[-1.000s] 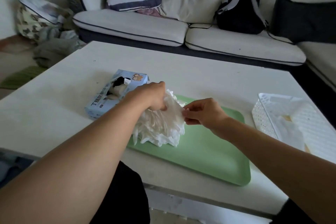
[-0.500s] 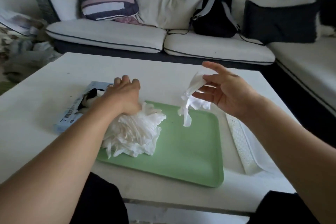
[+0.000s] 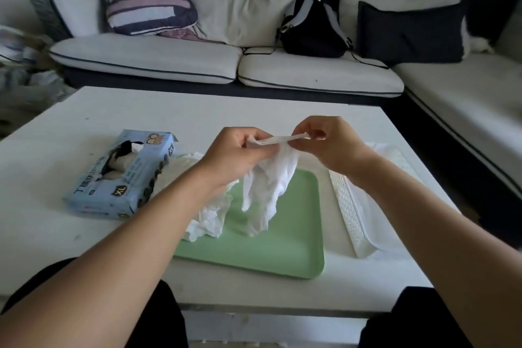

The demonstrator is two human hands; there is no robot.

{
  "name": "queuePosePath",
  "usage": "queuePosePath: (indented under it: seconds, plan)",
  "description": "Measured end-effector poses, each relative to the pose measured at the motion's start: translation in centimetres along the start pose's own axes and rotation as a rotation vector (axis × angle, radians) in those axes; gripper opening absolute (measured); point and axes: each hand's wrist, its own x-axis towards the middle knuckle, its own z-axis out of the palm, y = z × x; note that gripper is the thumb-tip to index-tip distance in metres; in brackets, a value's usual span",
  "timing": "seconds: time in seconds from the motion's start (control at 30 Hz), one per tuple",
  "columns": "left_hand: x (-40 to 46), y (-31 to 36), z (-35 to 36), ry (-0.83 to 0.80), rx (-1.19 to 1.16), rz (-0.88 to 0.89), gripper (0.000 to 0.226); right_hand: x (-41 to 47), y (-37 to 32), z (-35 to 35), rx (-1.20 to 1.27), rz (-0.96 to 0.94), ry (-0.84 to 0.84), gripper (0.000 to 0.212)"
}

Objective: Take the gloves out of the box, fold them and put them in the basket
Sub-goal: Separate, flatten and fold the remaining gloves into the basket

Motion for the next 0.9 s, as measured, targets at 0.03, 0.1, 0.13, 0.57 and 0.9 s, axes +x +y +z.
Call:
queuePosePath:
  seconds: [0.03, 0.1, 0.13, 0.57, 0.9]
  plan:
    - [-0.1, 0.1, -0.3, -0.012, -0.021, -0.011, 0.006, 0.1, 0.1, -0.2, 0.017, -0.021, -0.061, 0.006]
    - [-0.1, 0.4, -0.9, -0.027, -0.028, -0.028, 0.005, -0.2, 0.3, -0.6, 0.205, -0.003, -0.222, 0.006]
    - [-0.1, 0.5, -1.2, -0.024, -0.025, -0.036, 0.006, -0.4, 0.3, -0.7, 0.310, 0.017, -0.282, 0.006]
    - [3.1, -2.5, -1.6, 0.153, 0.343, 0.067, 0.023, 1.5, 3.0, 0.2, 0.353, 0.127, -0.031, 0.006]
    - [1.2, -2.7, -2.5, -0.158, 0.521, 0.210, 0.003, 0.3, 3.5, -0.7, -0.266, -0.235, -0.167, 0.009]
